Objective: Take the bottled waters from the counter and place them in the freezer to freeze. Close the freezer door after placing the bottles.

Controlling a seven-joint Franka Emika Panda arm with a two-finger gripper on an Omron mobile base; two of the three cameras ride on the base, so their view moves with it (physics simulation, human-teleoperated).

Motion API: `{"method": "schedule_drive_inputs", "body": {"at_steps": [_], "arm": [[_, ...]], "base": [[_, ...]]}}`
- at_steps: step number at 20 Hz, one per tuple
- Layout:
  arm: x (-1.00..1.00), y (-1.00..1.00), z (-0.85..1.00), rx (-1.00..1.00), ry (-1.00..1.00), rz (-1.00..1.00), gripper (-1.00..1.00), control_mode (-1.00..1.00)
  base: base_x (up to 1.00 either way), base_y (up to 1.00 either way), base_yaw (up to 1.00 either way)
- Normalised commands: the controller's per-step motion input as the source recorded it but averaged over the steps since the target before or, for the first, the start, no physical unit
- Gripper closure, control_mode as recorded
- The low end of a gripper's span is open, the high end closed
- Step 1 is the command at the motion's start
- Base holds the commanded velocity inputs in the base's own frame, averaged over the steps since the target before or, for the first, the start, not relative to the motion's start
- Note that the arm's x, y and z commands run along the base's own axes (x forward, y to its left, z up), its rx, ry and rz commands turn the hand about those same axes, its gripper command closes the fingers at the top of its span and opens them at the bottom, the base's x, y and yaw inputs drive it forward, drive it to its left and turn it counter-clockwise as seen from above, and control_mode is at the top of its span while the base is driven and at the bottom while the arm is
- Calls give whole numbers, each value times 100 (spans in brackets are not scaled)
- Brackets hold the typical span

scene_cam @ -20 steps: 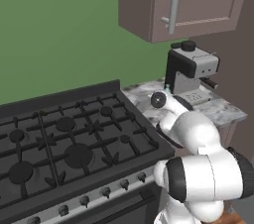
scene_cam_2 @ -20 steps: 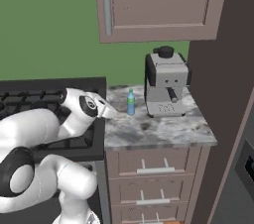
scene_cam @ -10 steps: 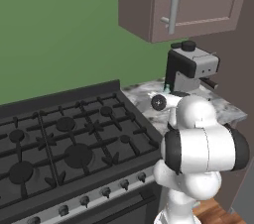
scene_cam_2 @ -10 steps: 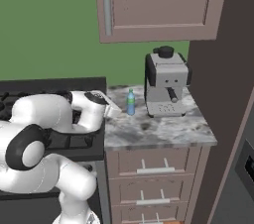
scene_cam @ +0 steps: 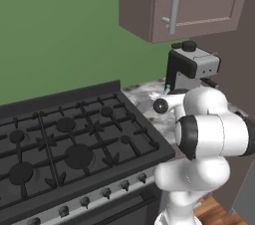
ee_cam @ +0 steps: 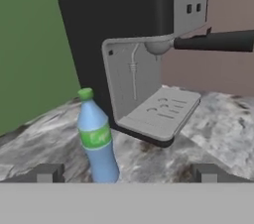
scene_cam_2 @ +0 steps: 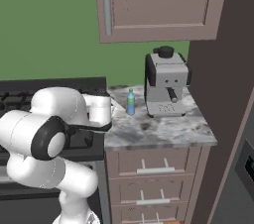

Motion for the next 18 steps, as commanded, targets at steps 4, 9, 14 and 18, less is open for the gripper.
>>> {"method": "schedule_drive_inputs", "body": {"at_steps": [4, 9, 14, 18], "arm": [[12, 18, 30, 10, 0, -20, -100, -100], [4, 44, 54, 3, 5, -26, -100, -100], [28, 43, 50, -2, 27, -24, -100, -100], [47, 19, 4, -8, 45, -24, -100, -100]], "base": [[0, 0, 0], [0, 0, 0], [0, 0, 0], [0, 0, 0]]}}
